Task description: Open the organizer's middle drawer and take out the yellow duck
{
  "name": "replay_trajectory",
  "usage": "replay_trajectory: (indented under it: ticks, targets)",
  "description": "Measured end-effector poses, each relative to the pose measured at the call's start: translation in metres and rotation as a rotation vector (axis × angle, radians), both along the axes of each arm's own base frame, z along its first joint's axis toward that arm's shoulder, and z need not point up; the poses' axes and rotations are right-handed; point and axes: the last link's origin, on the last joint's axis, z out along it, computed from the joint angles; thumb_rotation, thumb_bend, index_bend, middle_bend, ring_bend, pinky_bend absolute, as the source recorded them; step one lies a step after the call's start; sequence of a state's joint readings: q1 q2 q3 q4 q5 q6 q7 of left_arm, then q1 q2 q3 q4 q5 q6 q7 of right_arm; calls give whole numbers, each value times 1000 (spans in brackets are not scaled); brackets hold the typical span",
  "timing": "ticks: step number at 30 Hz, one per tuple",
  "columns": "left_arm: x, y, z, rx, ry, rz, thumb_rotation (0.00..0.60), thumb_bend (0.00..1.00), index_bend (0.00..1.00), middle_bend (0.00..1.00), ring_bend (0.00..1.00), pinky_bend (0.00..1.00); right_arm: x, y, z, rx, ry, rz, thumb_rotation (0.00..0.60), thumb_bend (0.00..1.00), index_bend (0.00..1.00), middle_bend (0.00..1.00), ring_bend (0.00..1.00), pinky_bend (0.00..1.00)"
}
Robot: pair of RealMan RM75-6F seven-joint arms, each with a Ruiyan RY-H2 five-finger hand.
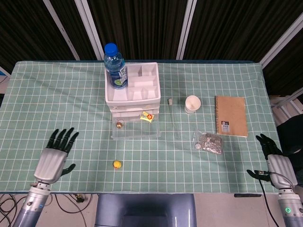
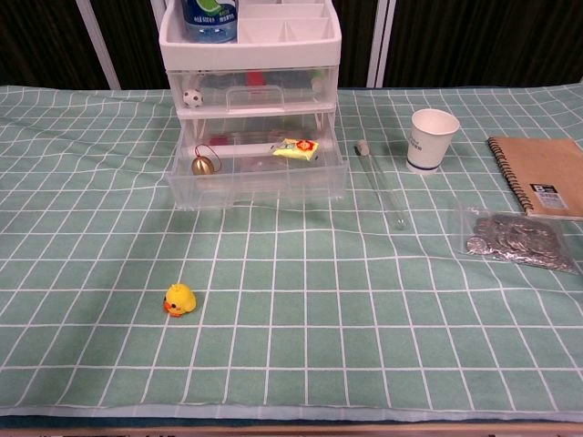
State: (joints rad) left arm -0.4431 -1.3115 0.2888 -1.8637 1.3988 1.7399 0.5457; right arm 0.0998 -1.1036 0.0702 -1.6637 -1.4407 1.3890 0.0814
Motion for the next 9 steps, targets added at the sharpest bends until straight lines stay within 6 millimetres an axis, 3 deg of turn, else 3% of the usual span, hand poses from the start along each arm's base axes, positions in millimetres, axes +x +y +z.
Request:
replay_trajectory:
  ticks: [9]
  targets:
    - [-73,-20,43,175,16,124,600,68,0,0,0,0,4,4,-5,-19,100,59,600,65,0,0,0,223]
